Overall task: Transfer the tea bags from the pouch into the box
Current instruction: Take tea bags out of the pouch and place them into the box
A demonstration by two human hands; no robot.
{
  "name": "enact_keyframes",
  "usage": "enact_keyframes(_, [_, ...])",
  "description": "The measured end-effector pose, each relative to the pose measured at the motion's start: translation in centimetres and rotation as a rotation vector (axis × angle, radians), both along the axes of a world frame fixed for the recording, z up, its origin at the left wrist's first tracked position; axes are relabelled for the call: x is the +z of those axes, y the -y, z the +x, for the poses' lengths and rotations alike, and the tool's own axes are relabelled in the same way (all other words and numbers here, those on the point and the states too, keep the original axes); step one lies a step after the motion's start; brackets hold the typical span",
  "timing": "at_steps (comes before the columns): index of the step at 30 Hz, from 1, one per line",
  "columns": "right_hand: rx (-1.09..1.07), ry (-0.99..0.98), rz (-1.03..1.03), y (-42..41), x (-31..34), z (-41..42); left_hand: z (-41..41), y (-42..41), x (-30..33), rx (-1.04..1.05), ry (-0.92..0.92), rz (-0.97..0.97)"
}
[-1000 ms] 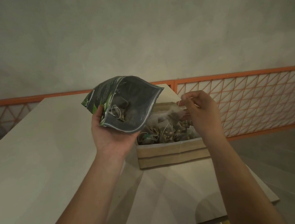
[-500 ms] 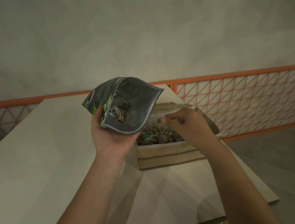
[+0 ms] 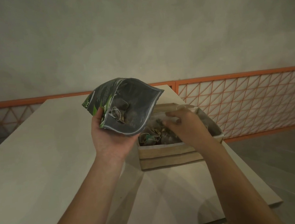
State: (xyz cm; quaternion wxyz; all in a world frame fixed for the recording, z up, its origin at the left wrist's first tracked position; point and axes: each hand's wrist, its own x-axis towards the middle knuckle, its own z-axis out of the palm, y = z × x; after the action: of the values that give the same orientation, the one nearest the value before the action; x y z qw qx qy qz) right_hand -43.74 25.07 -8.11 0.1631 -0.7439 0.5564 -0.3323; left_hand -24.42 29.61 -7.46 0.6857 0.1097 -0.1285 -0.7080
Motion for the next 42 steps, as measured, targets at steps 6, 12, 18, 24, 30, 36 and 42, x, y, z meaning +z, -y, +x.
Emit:
enact_keyframes(6, [0.080, -0.017, 0.018, -0.5, -0.2, 0.1, -0.2, 0.0, 0.0, -0.019, 0.007, -0.007])
enact_keyframes(12, [0.105, 0.136, -0.036, -1.7, 1.3, 0.6, 0.0, 0.0, 0.2, -0.042, 0.000, -0.024])
enact_keyframes(18, [0.115, 0.612, -0.296, -3.7, 3.4, 2.8, 0.0, -0.2, 0.4, -0.086, 0.048, -0.079])
enact_keyframes(24, [0.168, 0.617, -0.655, -4.4, 2.1, 4.5, 0.4, 0.4, 0.5, -0.075, 0.133, -0.094])
enact_keyframes(30, [0.086, 0.641, -0.595, -3.5, 1.8, 4.3, 0.5, 0.6, 0.1, -0.060, 0.102, -0.051])
enact_keyframes(36, [0.026, 0.634, -0.512, -3.5, 1.2, 4.3, 0.2, 0.7, 0.1, -0.045, 0.110, -0.020])
enact_keyframes(42, [0.085, 0.815, -0.441, -4.7, 1.2, 4.7, -0.1, 0.3, 0.4, -0.036, 0.097, -0.057])
